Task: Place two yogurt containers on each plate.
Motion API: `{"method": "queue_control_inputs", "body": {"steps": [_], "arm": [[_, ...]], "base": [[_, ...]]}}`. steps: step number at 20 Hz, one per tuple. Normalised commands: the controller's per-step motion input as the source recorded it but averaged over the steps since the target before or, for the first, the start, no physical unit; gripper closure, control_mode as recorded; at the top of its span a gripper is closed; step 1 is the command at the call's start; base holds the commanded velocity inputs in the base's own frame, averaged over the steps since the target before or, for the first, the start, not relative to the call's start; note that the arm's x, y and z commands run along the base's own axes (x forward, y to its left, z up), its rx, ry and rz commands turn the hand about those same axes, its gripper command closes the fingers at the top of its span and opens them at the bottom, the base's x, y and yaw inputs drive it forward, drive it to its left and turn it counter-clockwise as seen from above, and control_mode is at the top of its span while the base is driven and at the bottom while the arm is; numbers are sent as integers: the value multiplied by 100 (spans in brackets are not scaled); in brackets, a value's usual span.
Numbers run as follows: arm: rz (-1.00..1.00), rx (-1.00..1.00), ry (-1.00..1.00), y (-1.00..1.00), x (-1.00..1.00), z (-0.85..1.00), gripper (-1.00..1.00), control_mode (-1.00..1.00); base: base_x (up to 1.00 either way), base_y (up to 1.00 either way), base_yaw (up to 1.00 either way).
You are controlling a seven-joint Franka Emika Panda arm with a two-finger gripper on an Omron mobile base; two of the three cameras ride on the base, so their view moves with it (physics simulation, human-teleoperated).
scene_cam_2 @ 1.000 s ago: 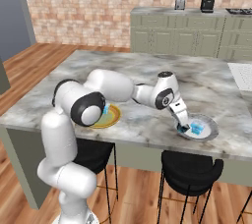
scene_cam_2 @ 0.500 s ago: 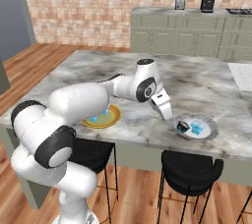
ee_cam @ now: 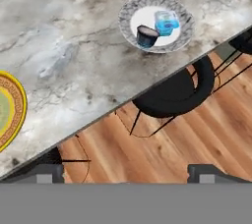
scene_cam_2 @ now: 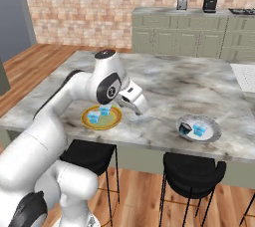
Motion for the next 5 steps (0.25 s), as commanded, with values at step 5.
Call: {"method": "queue_control_inputs", "body": {"steps": [5], "arm": [[22, 1, -16, 100, -55, 52, -100, -100]], "base": [[0, 0, 0]]}}
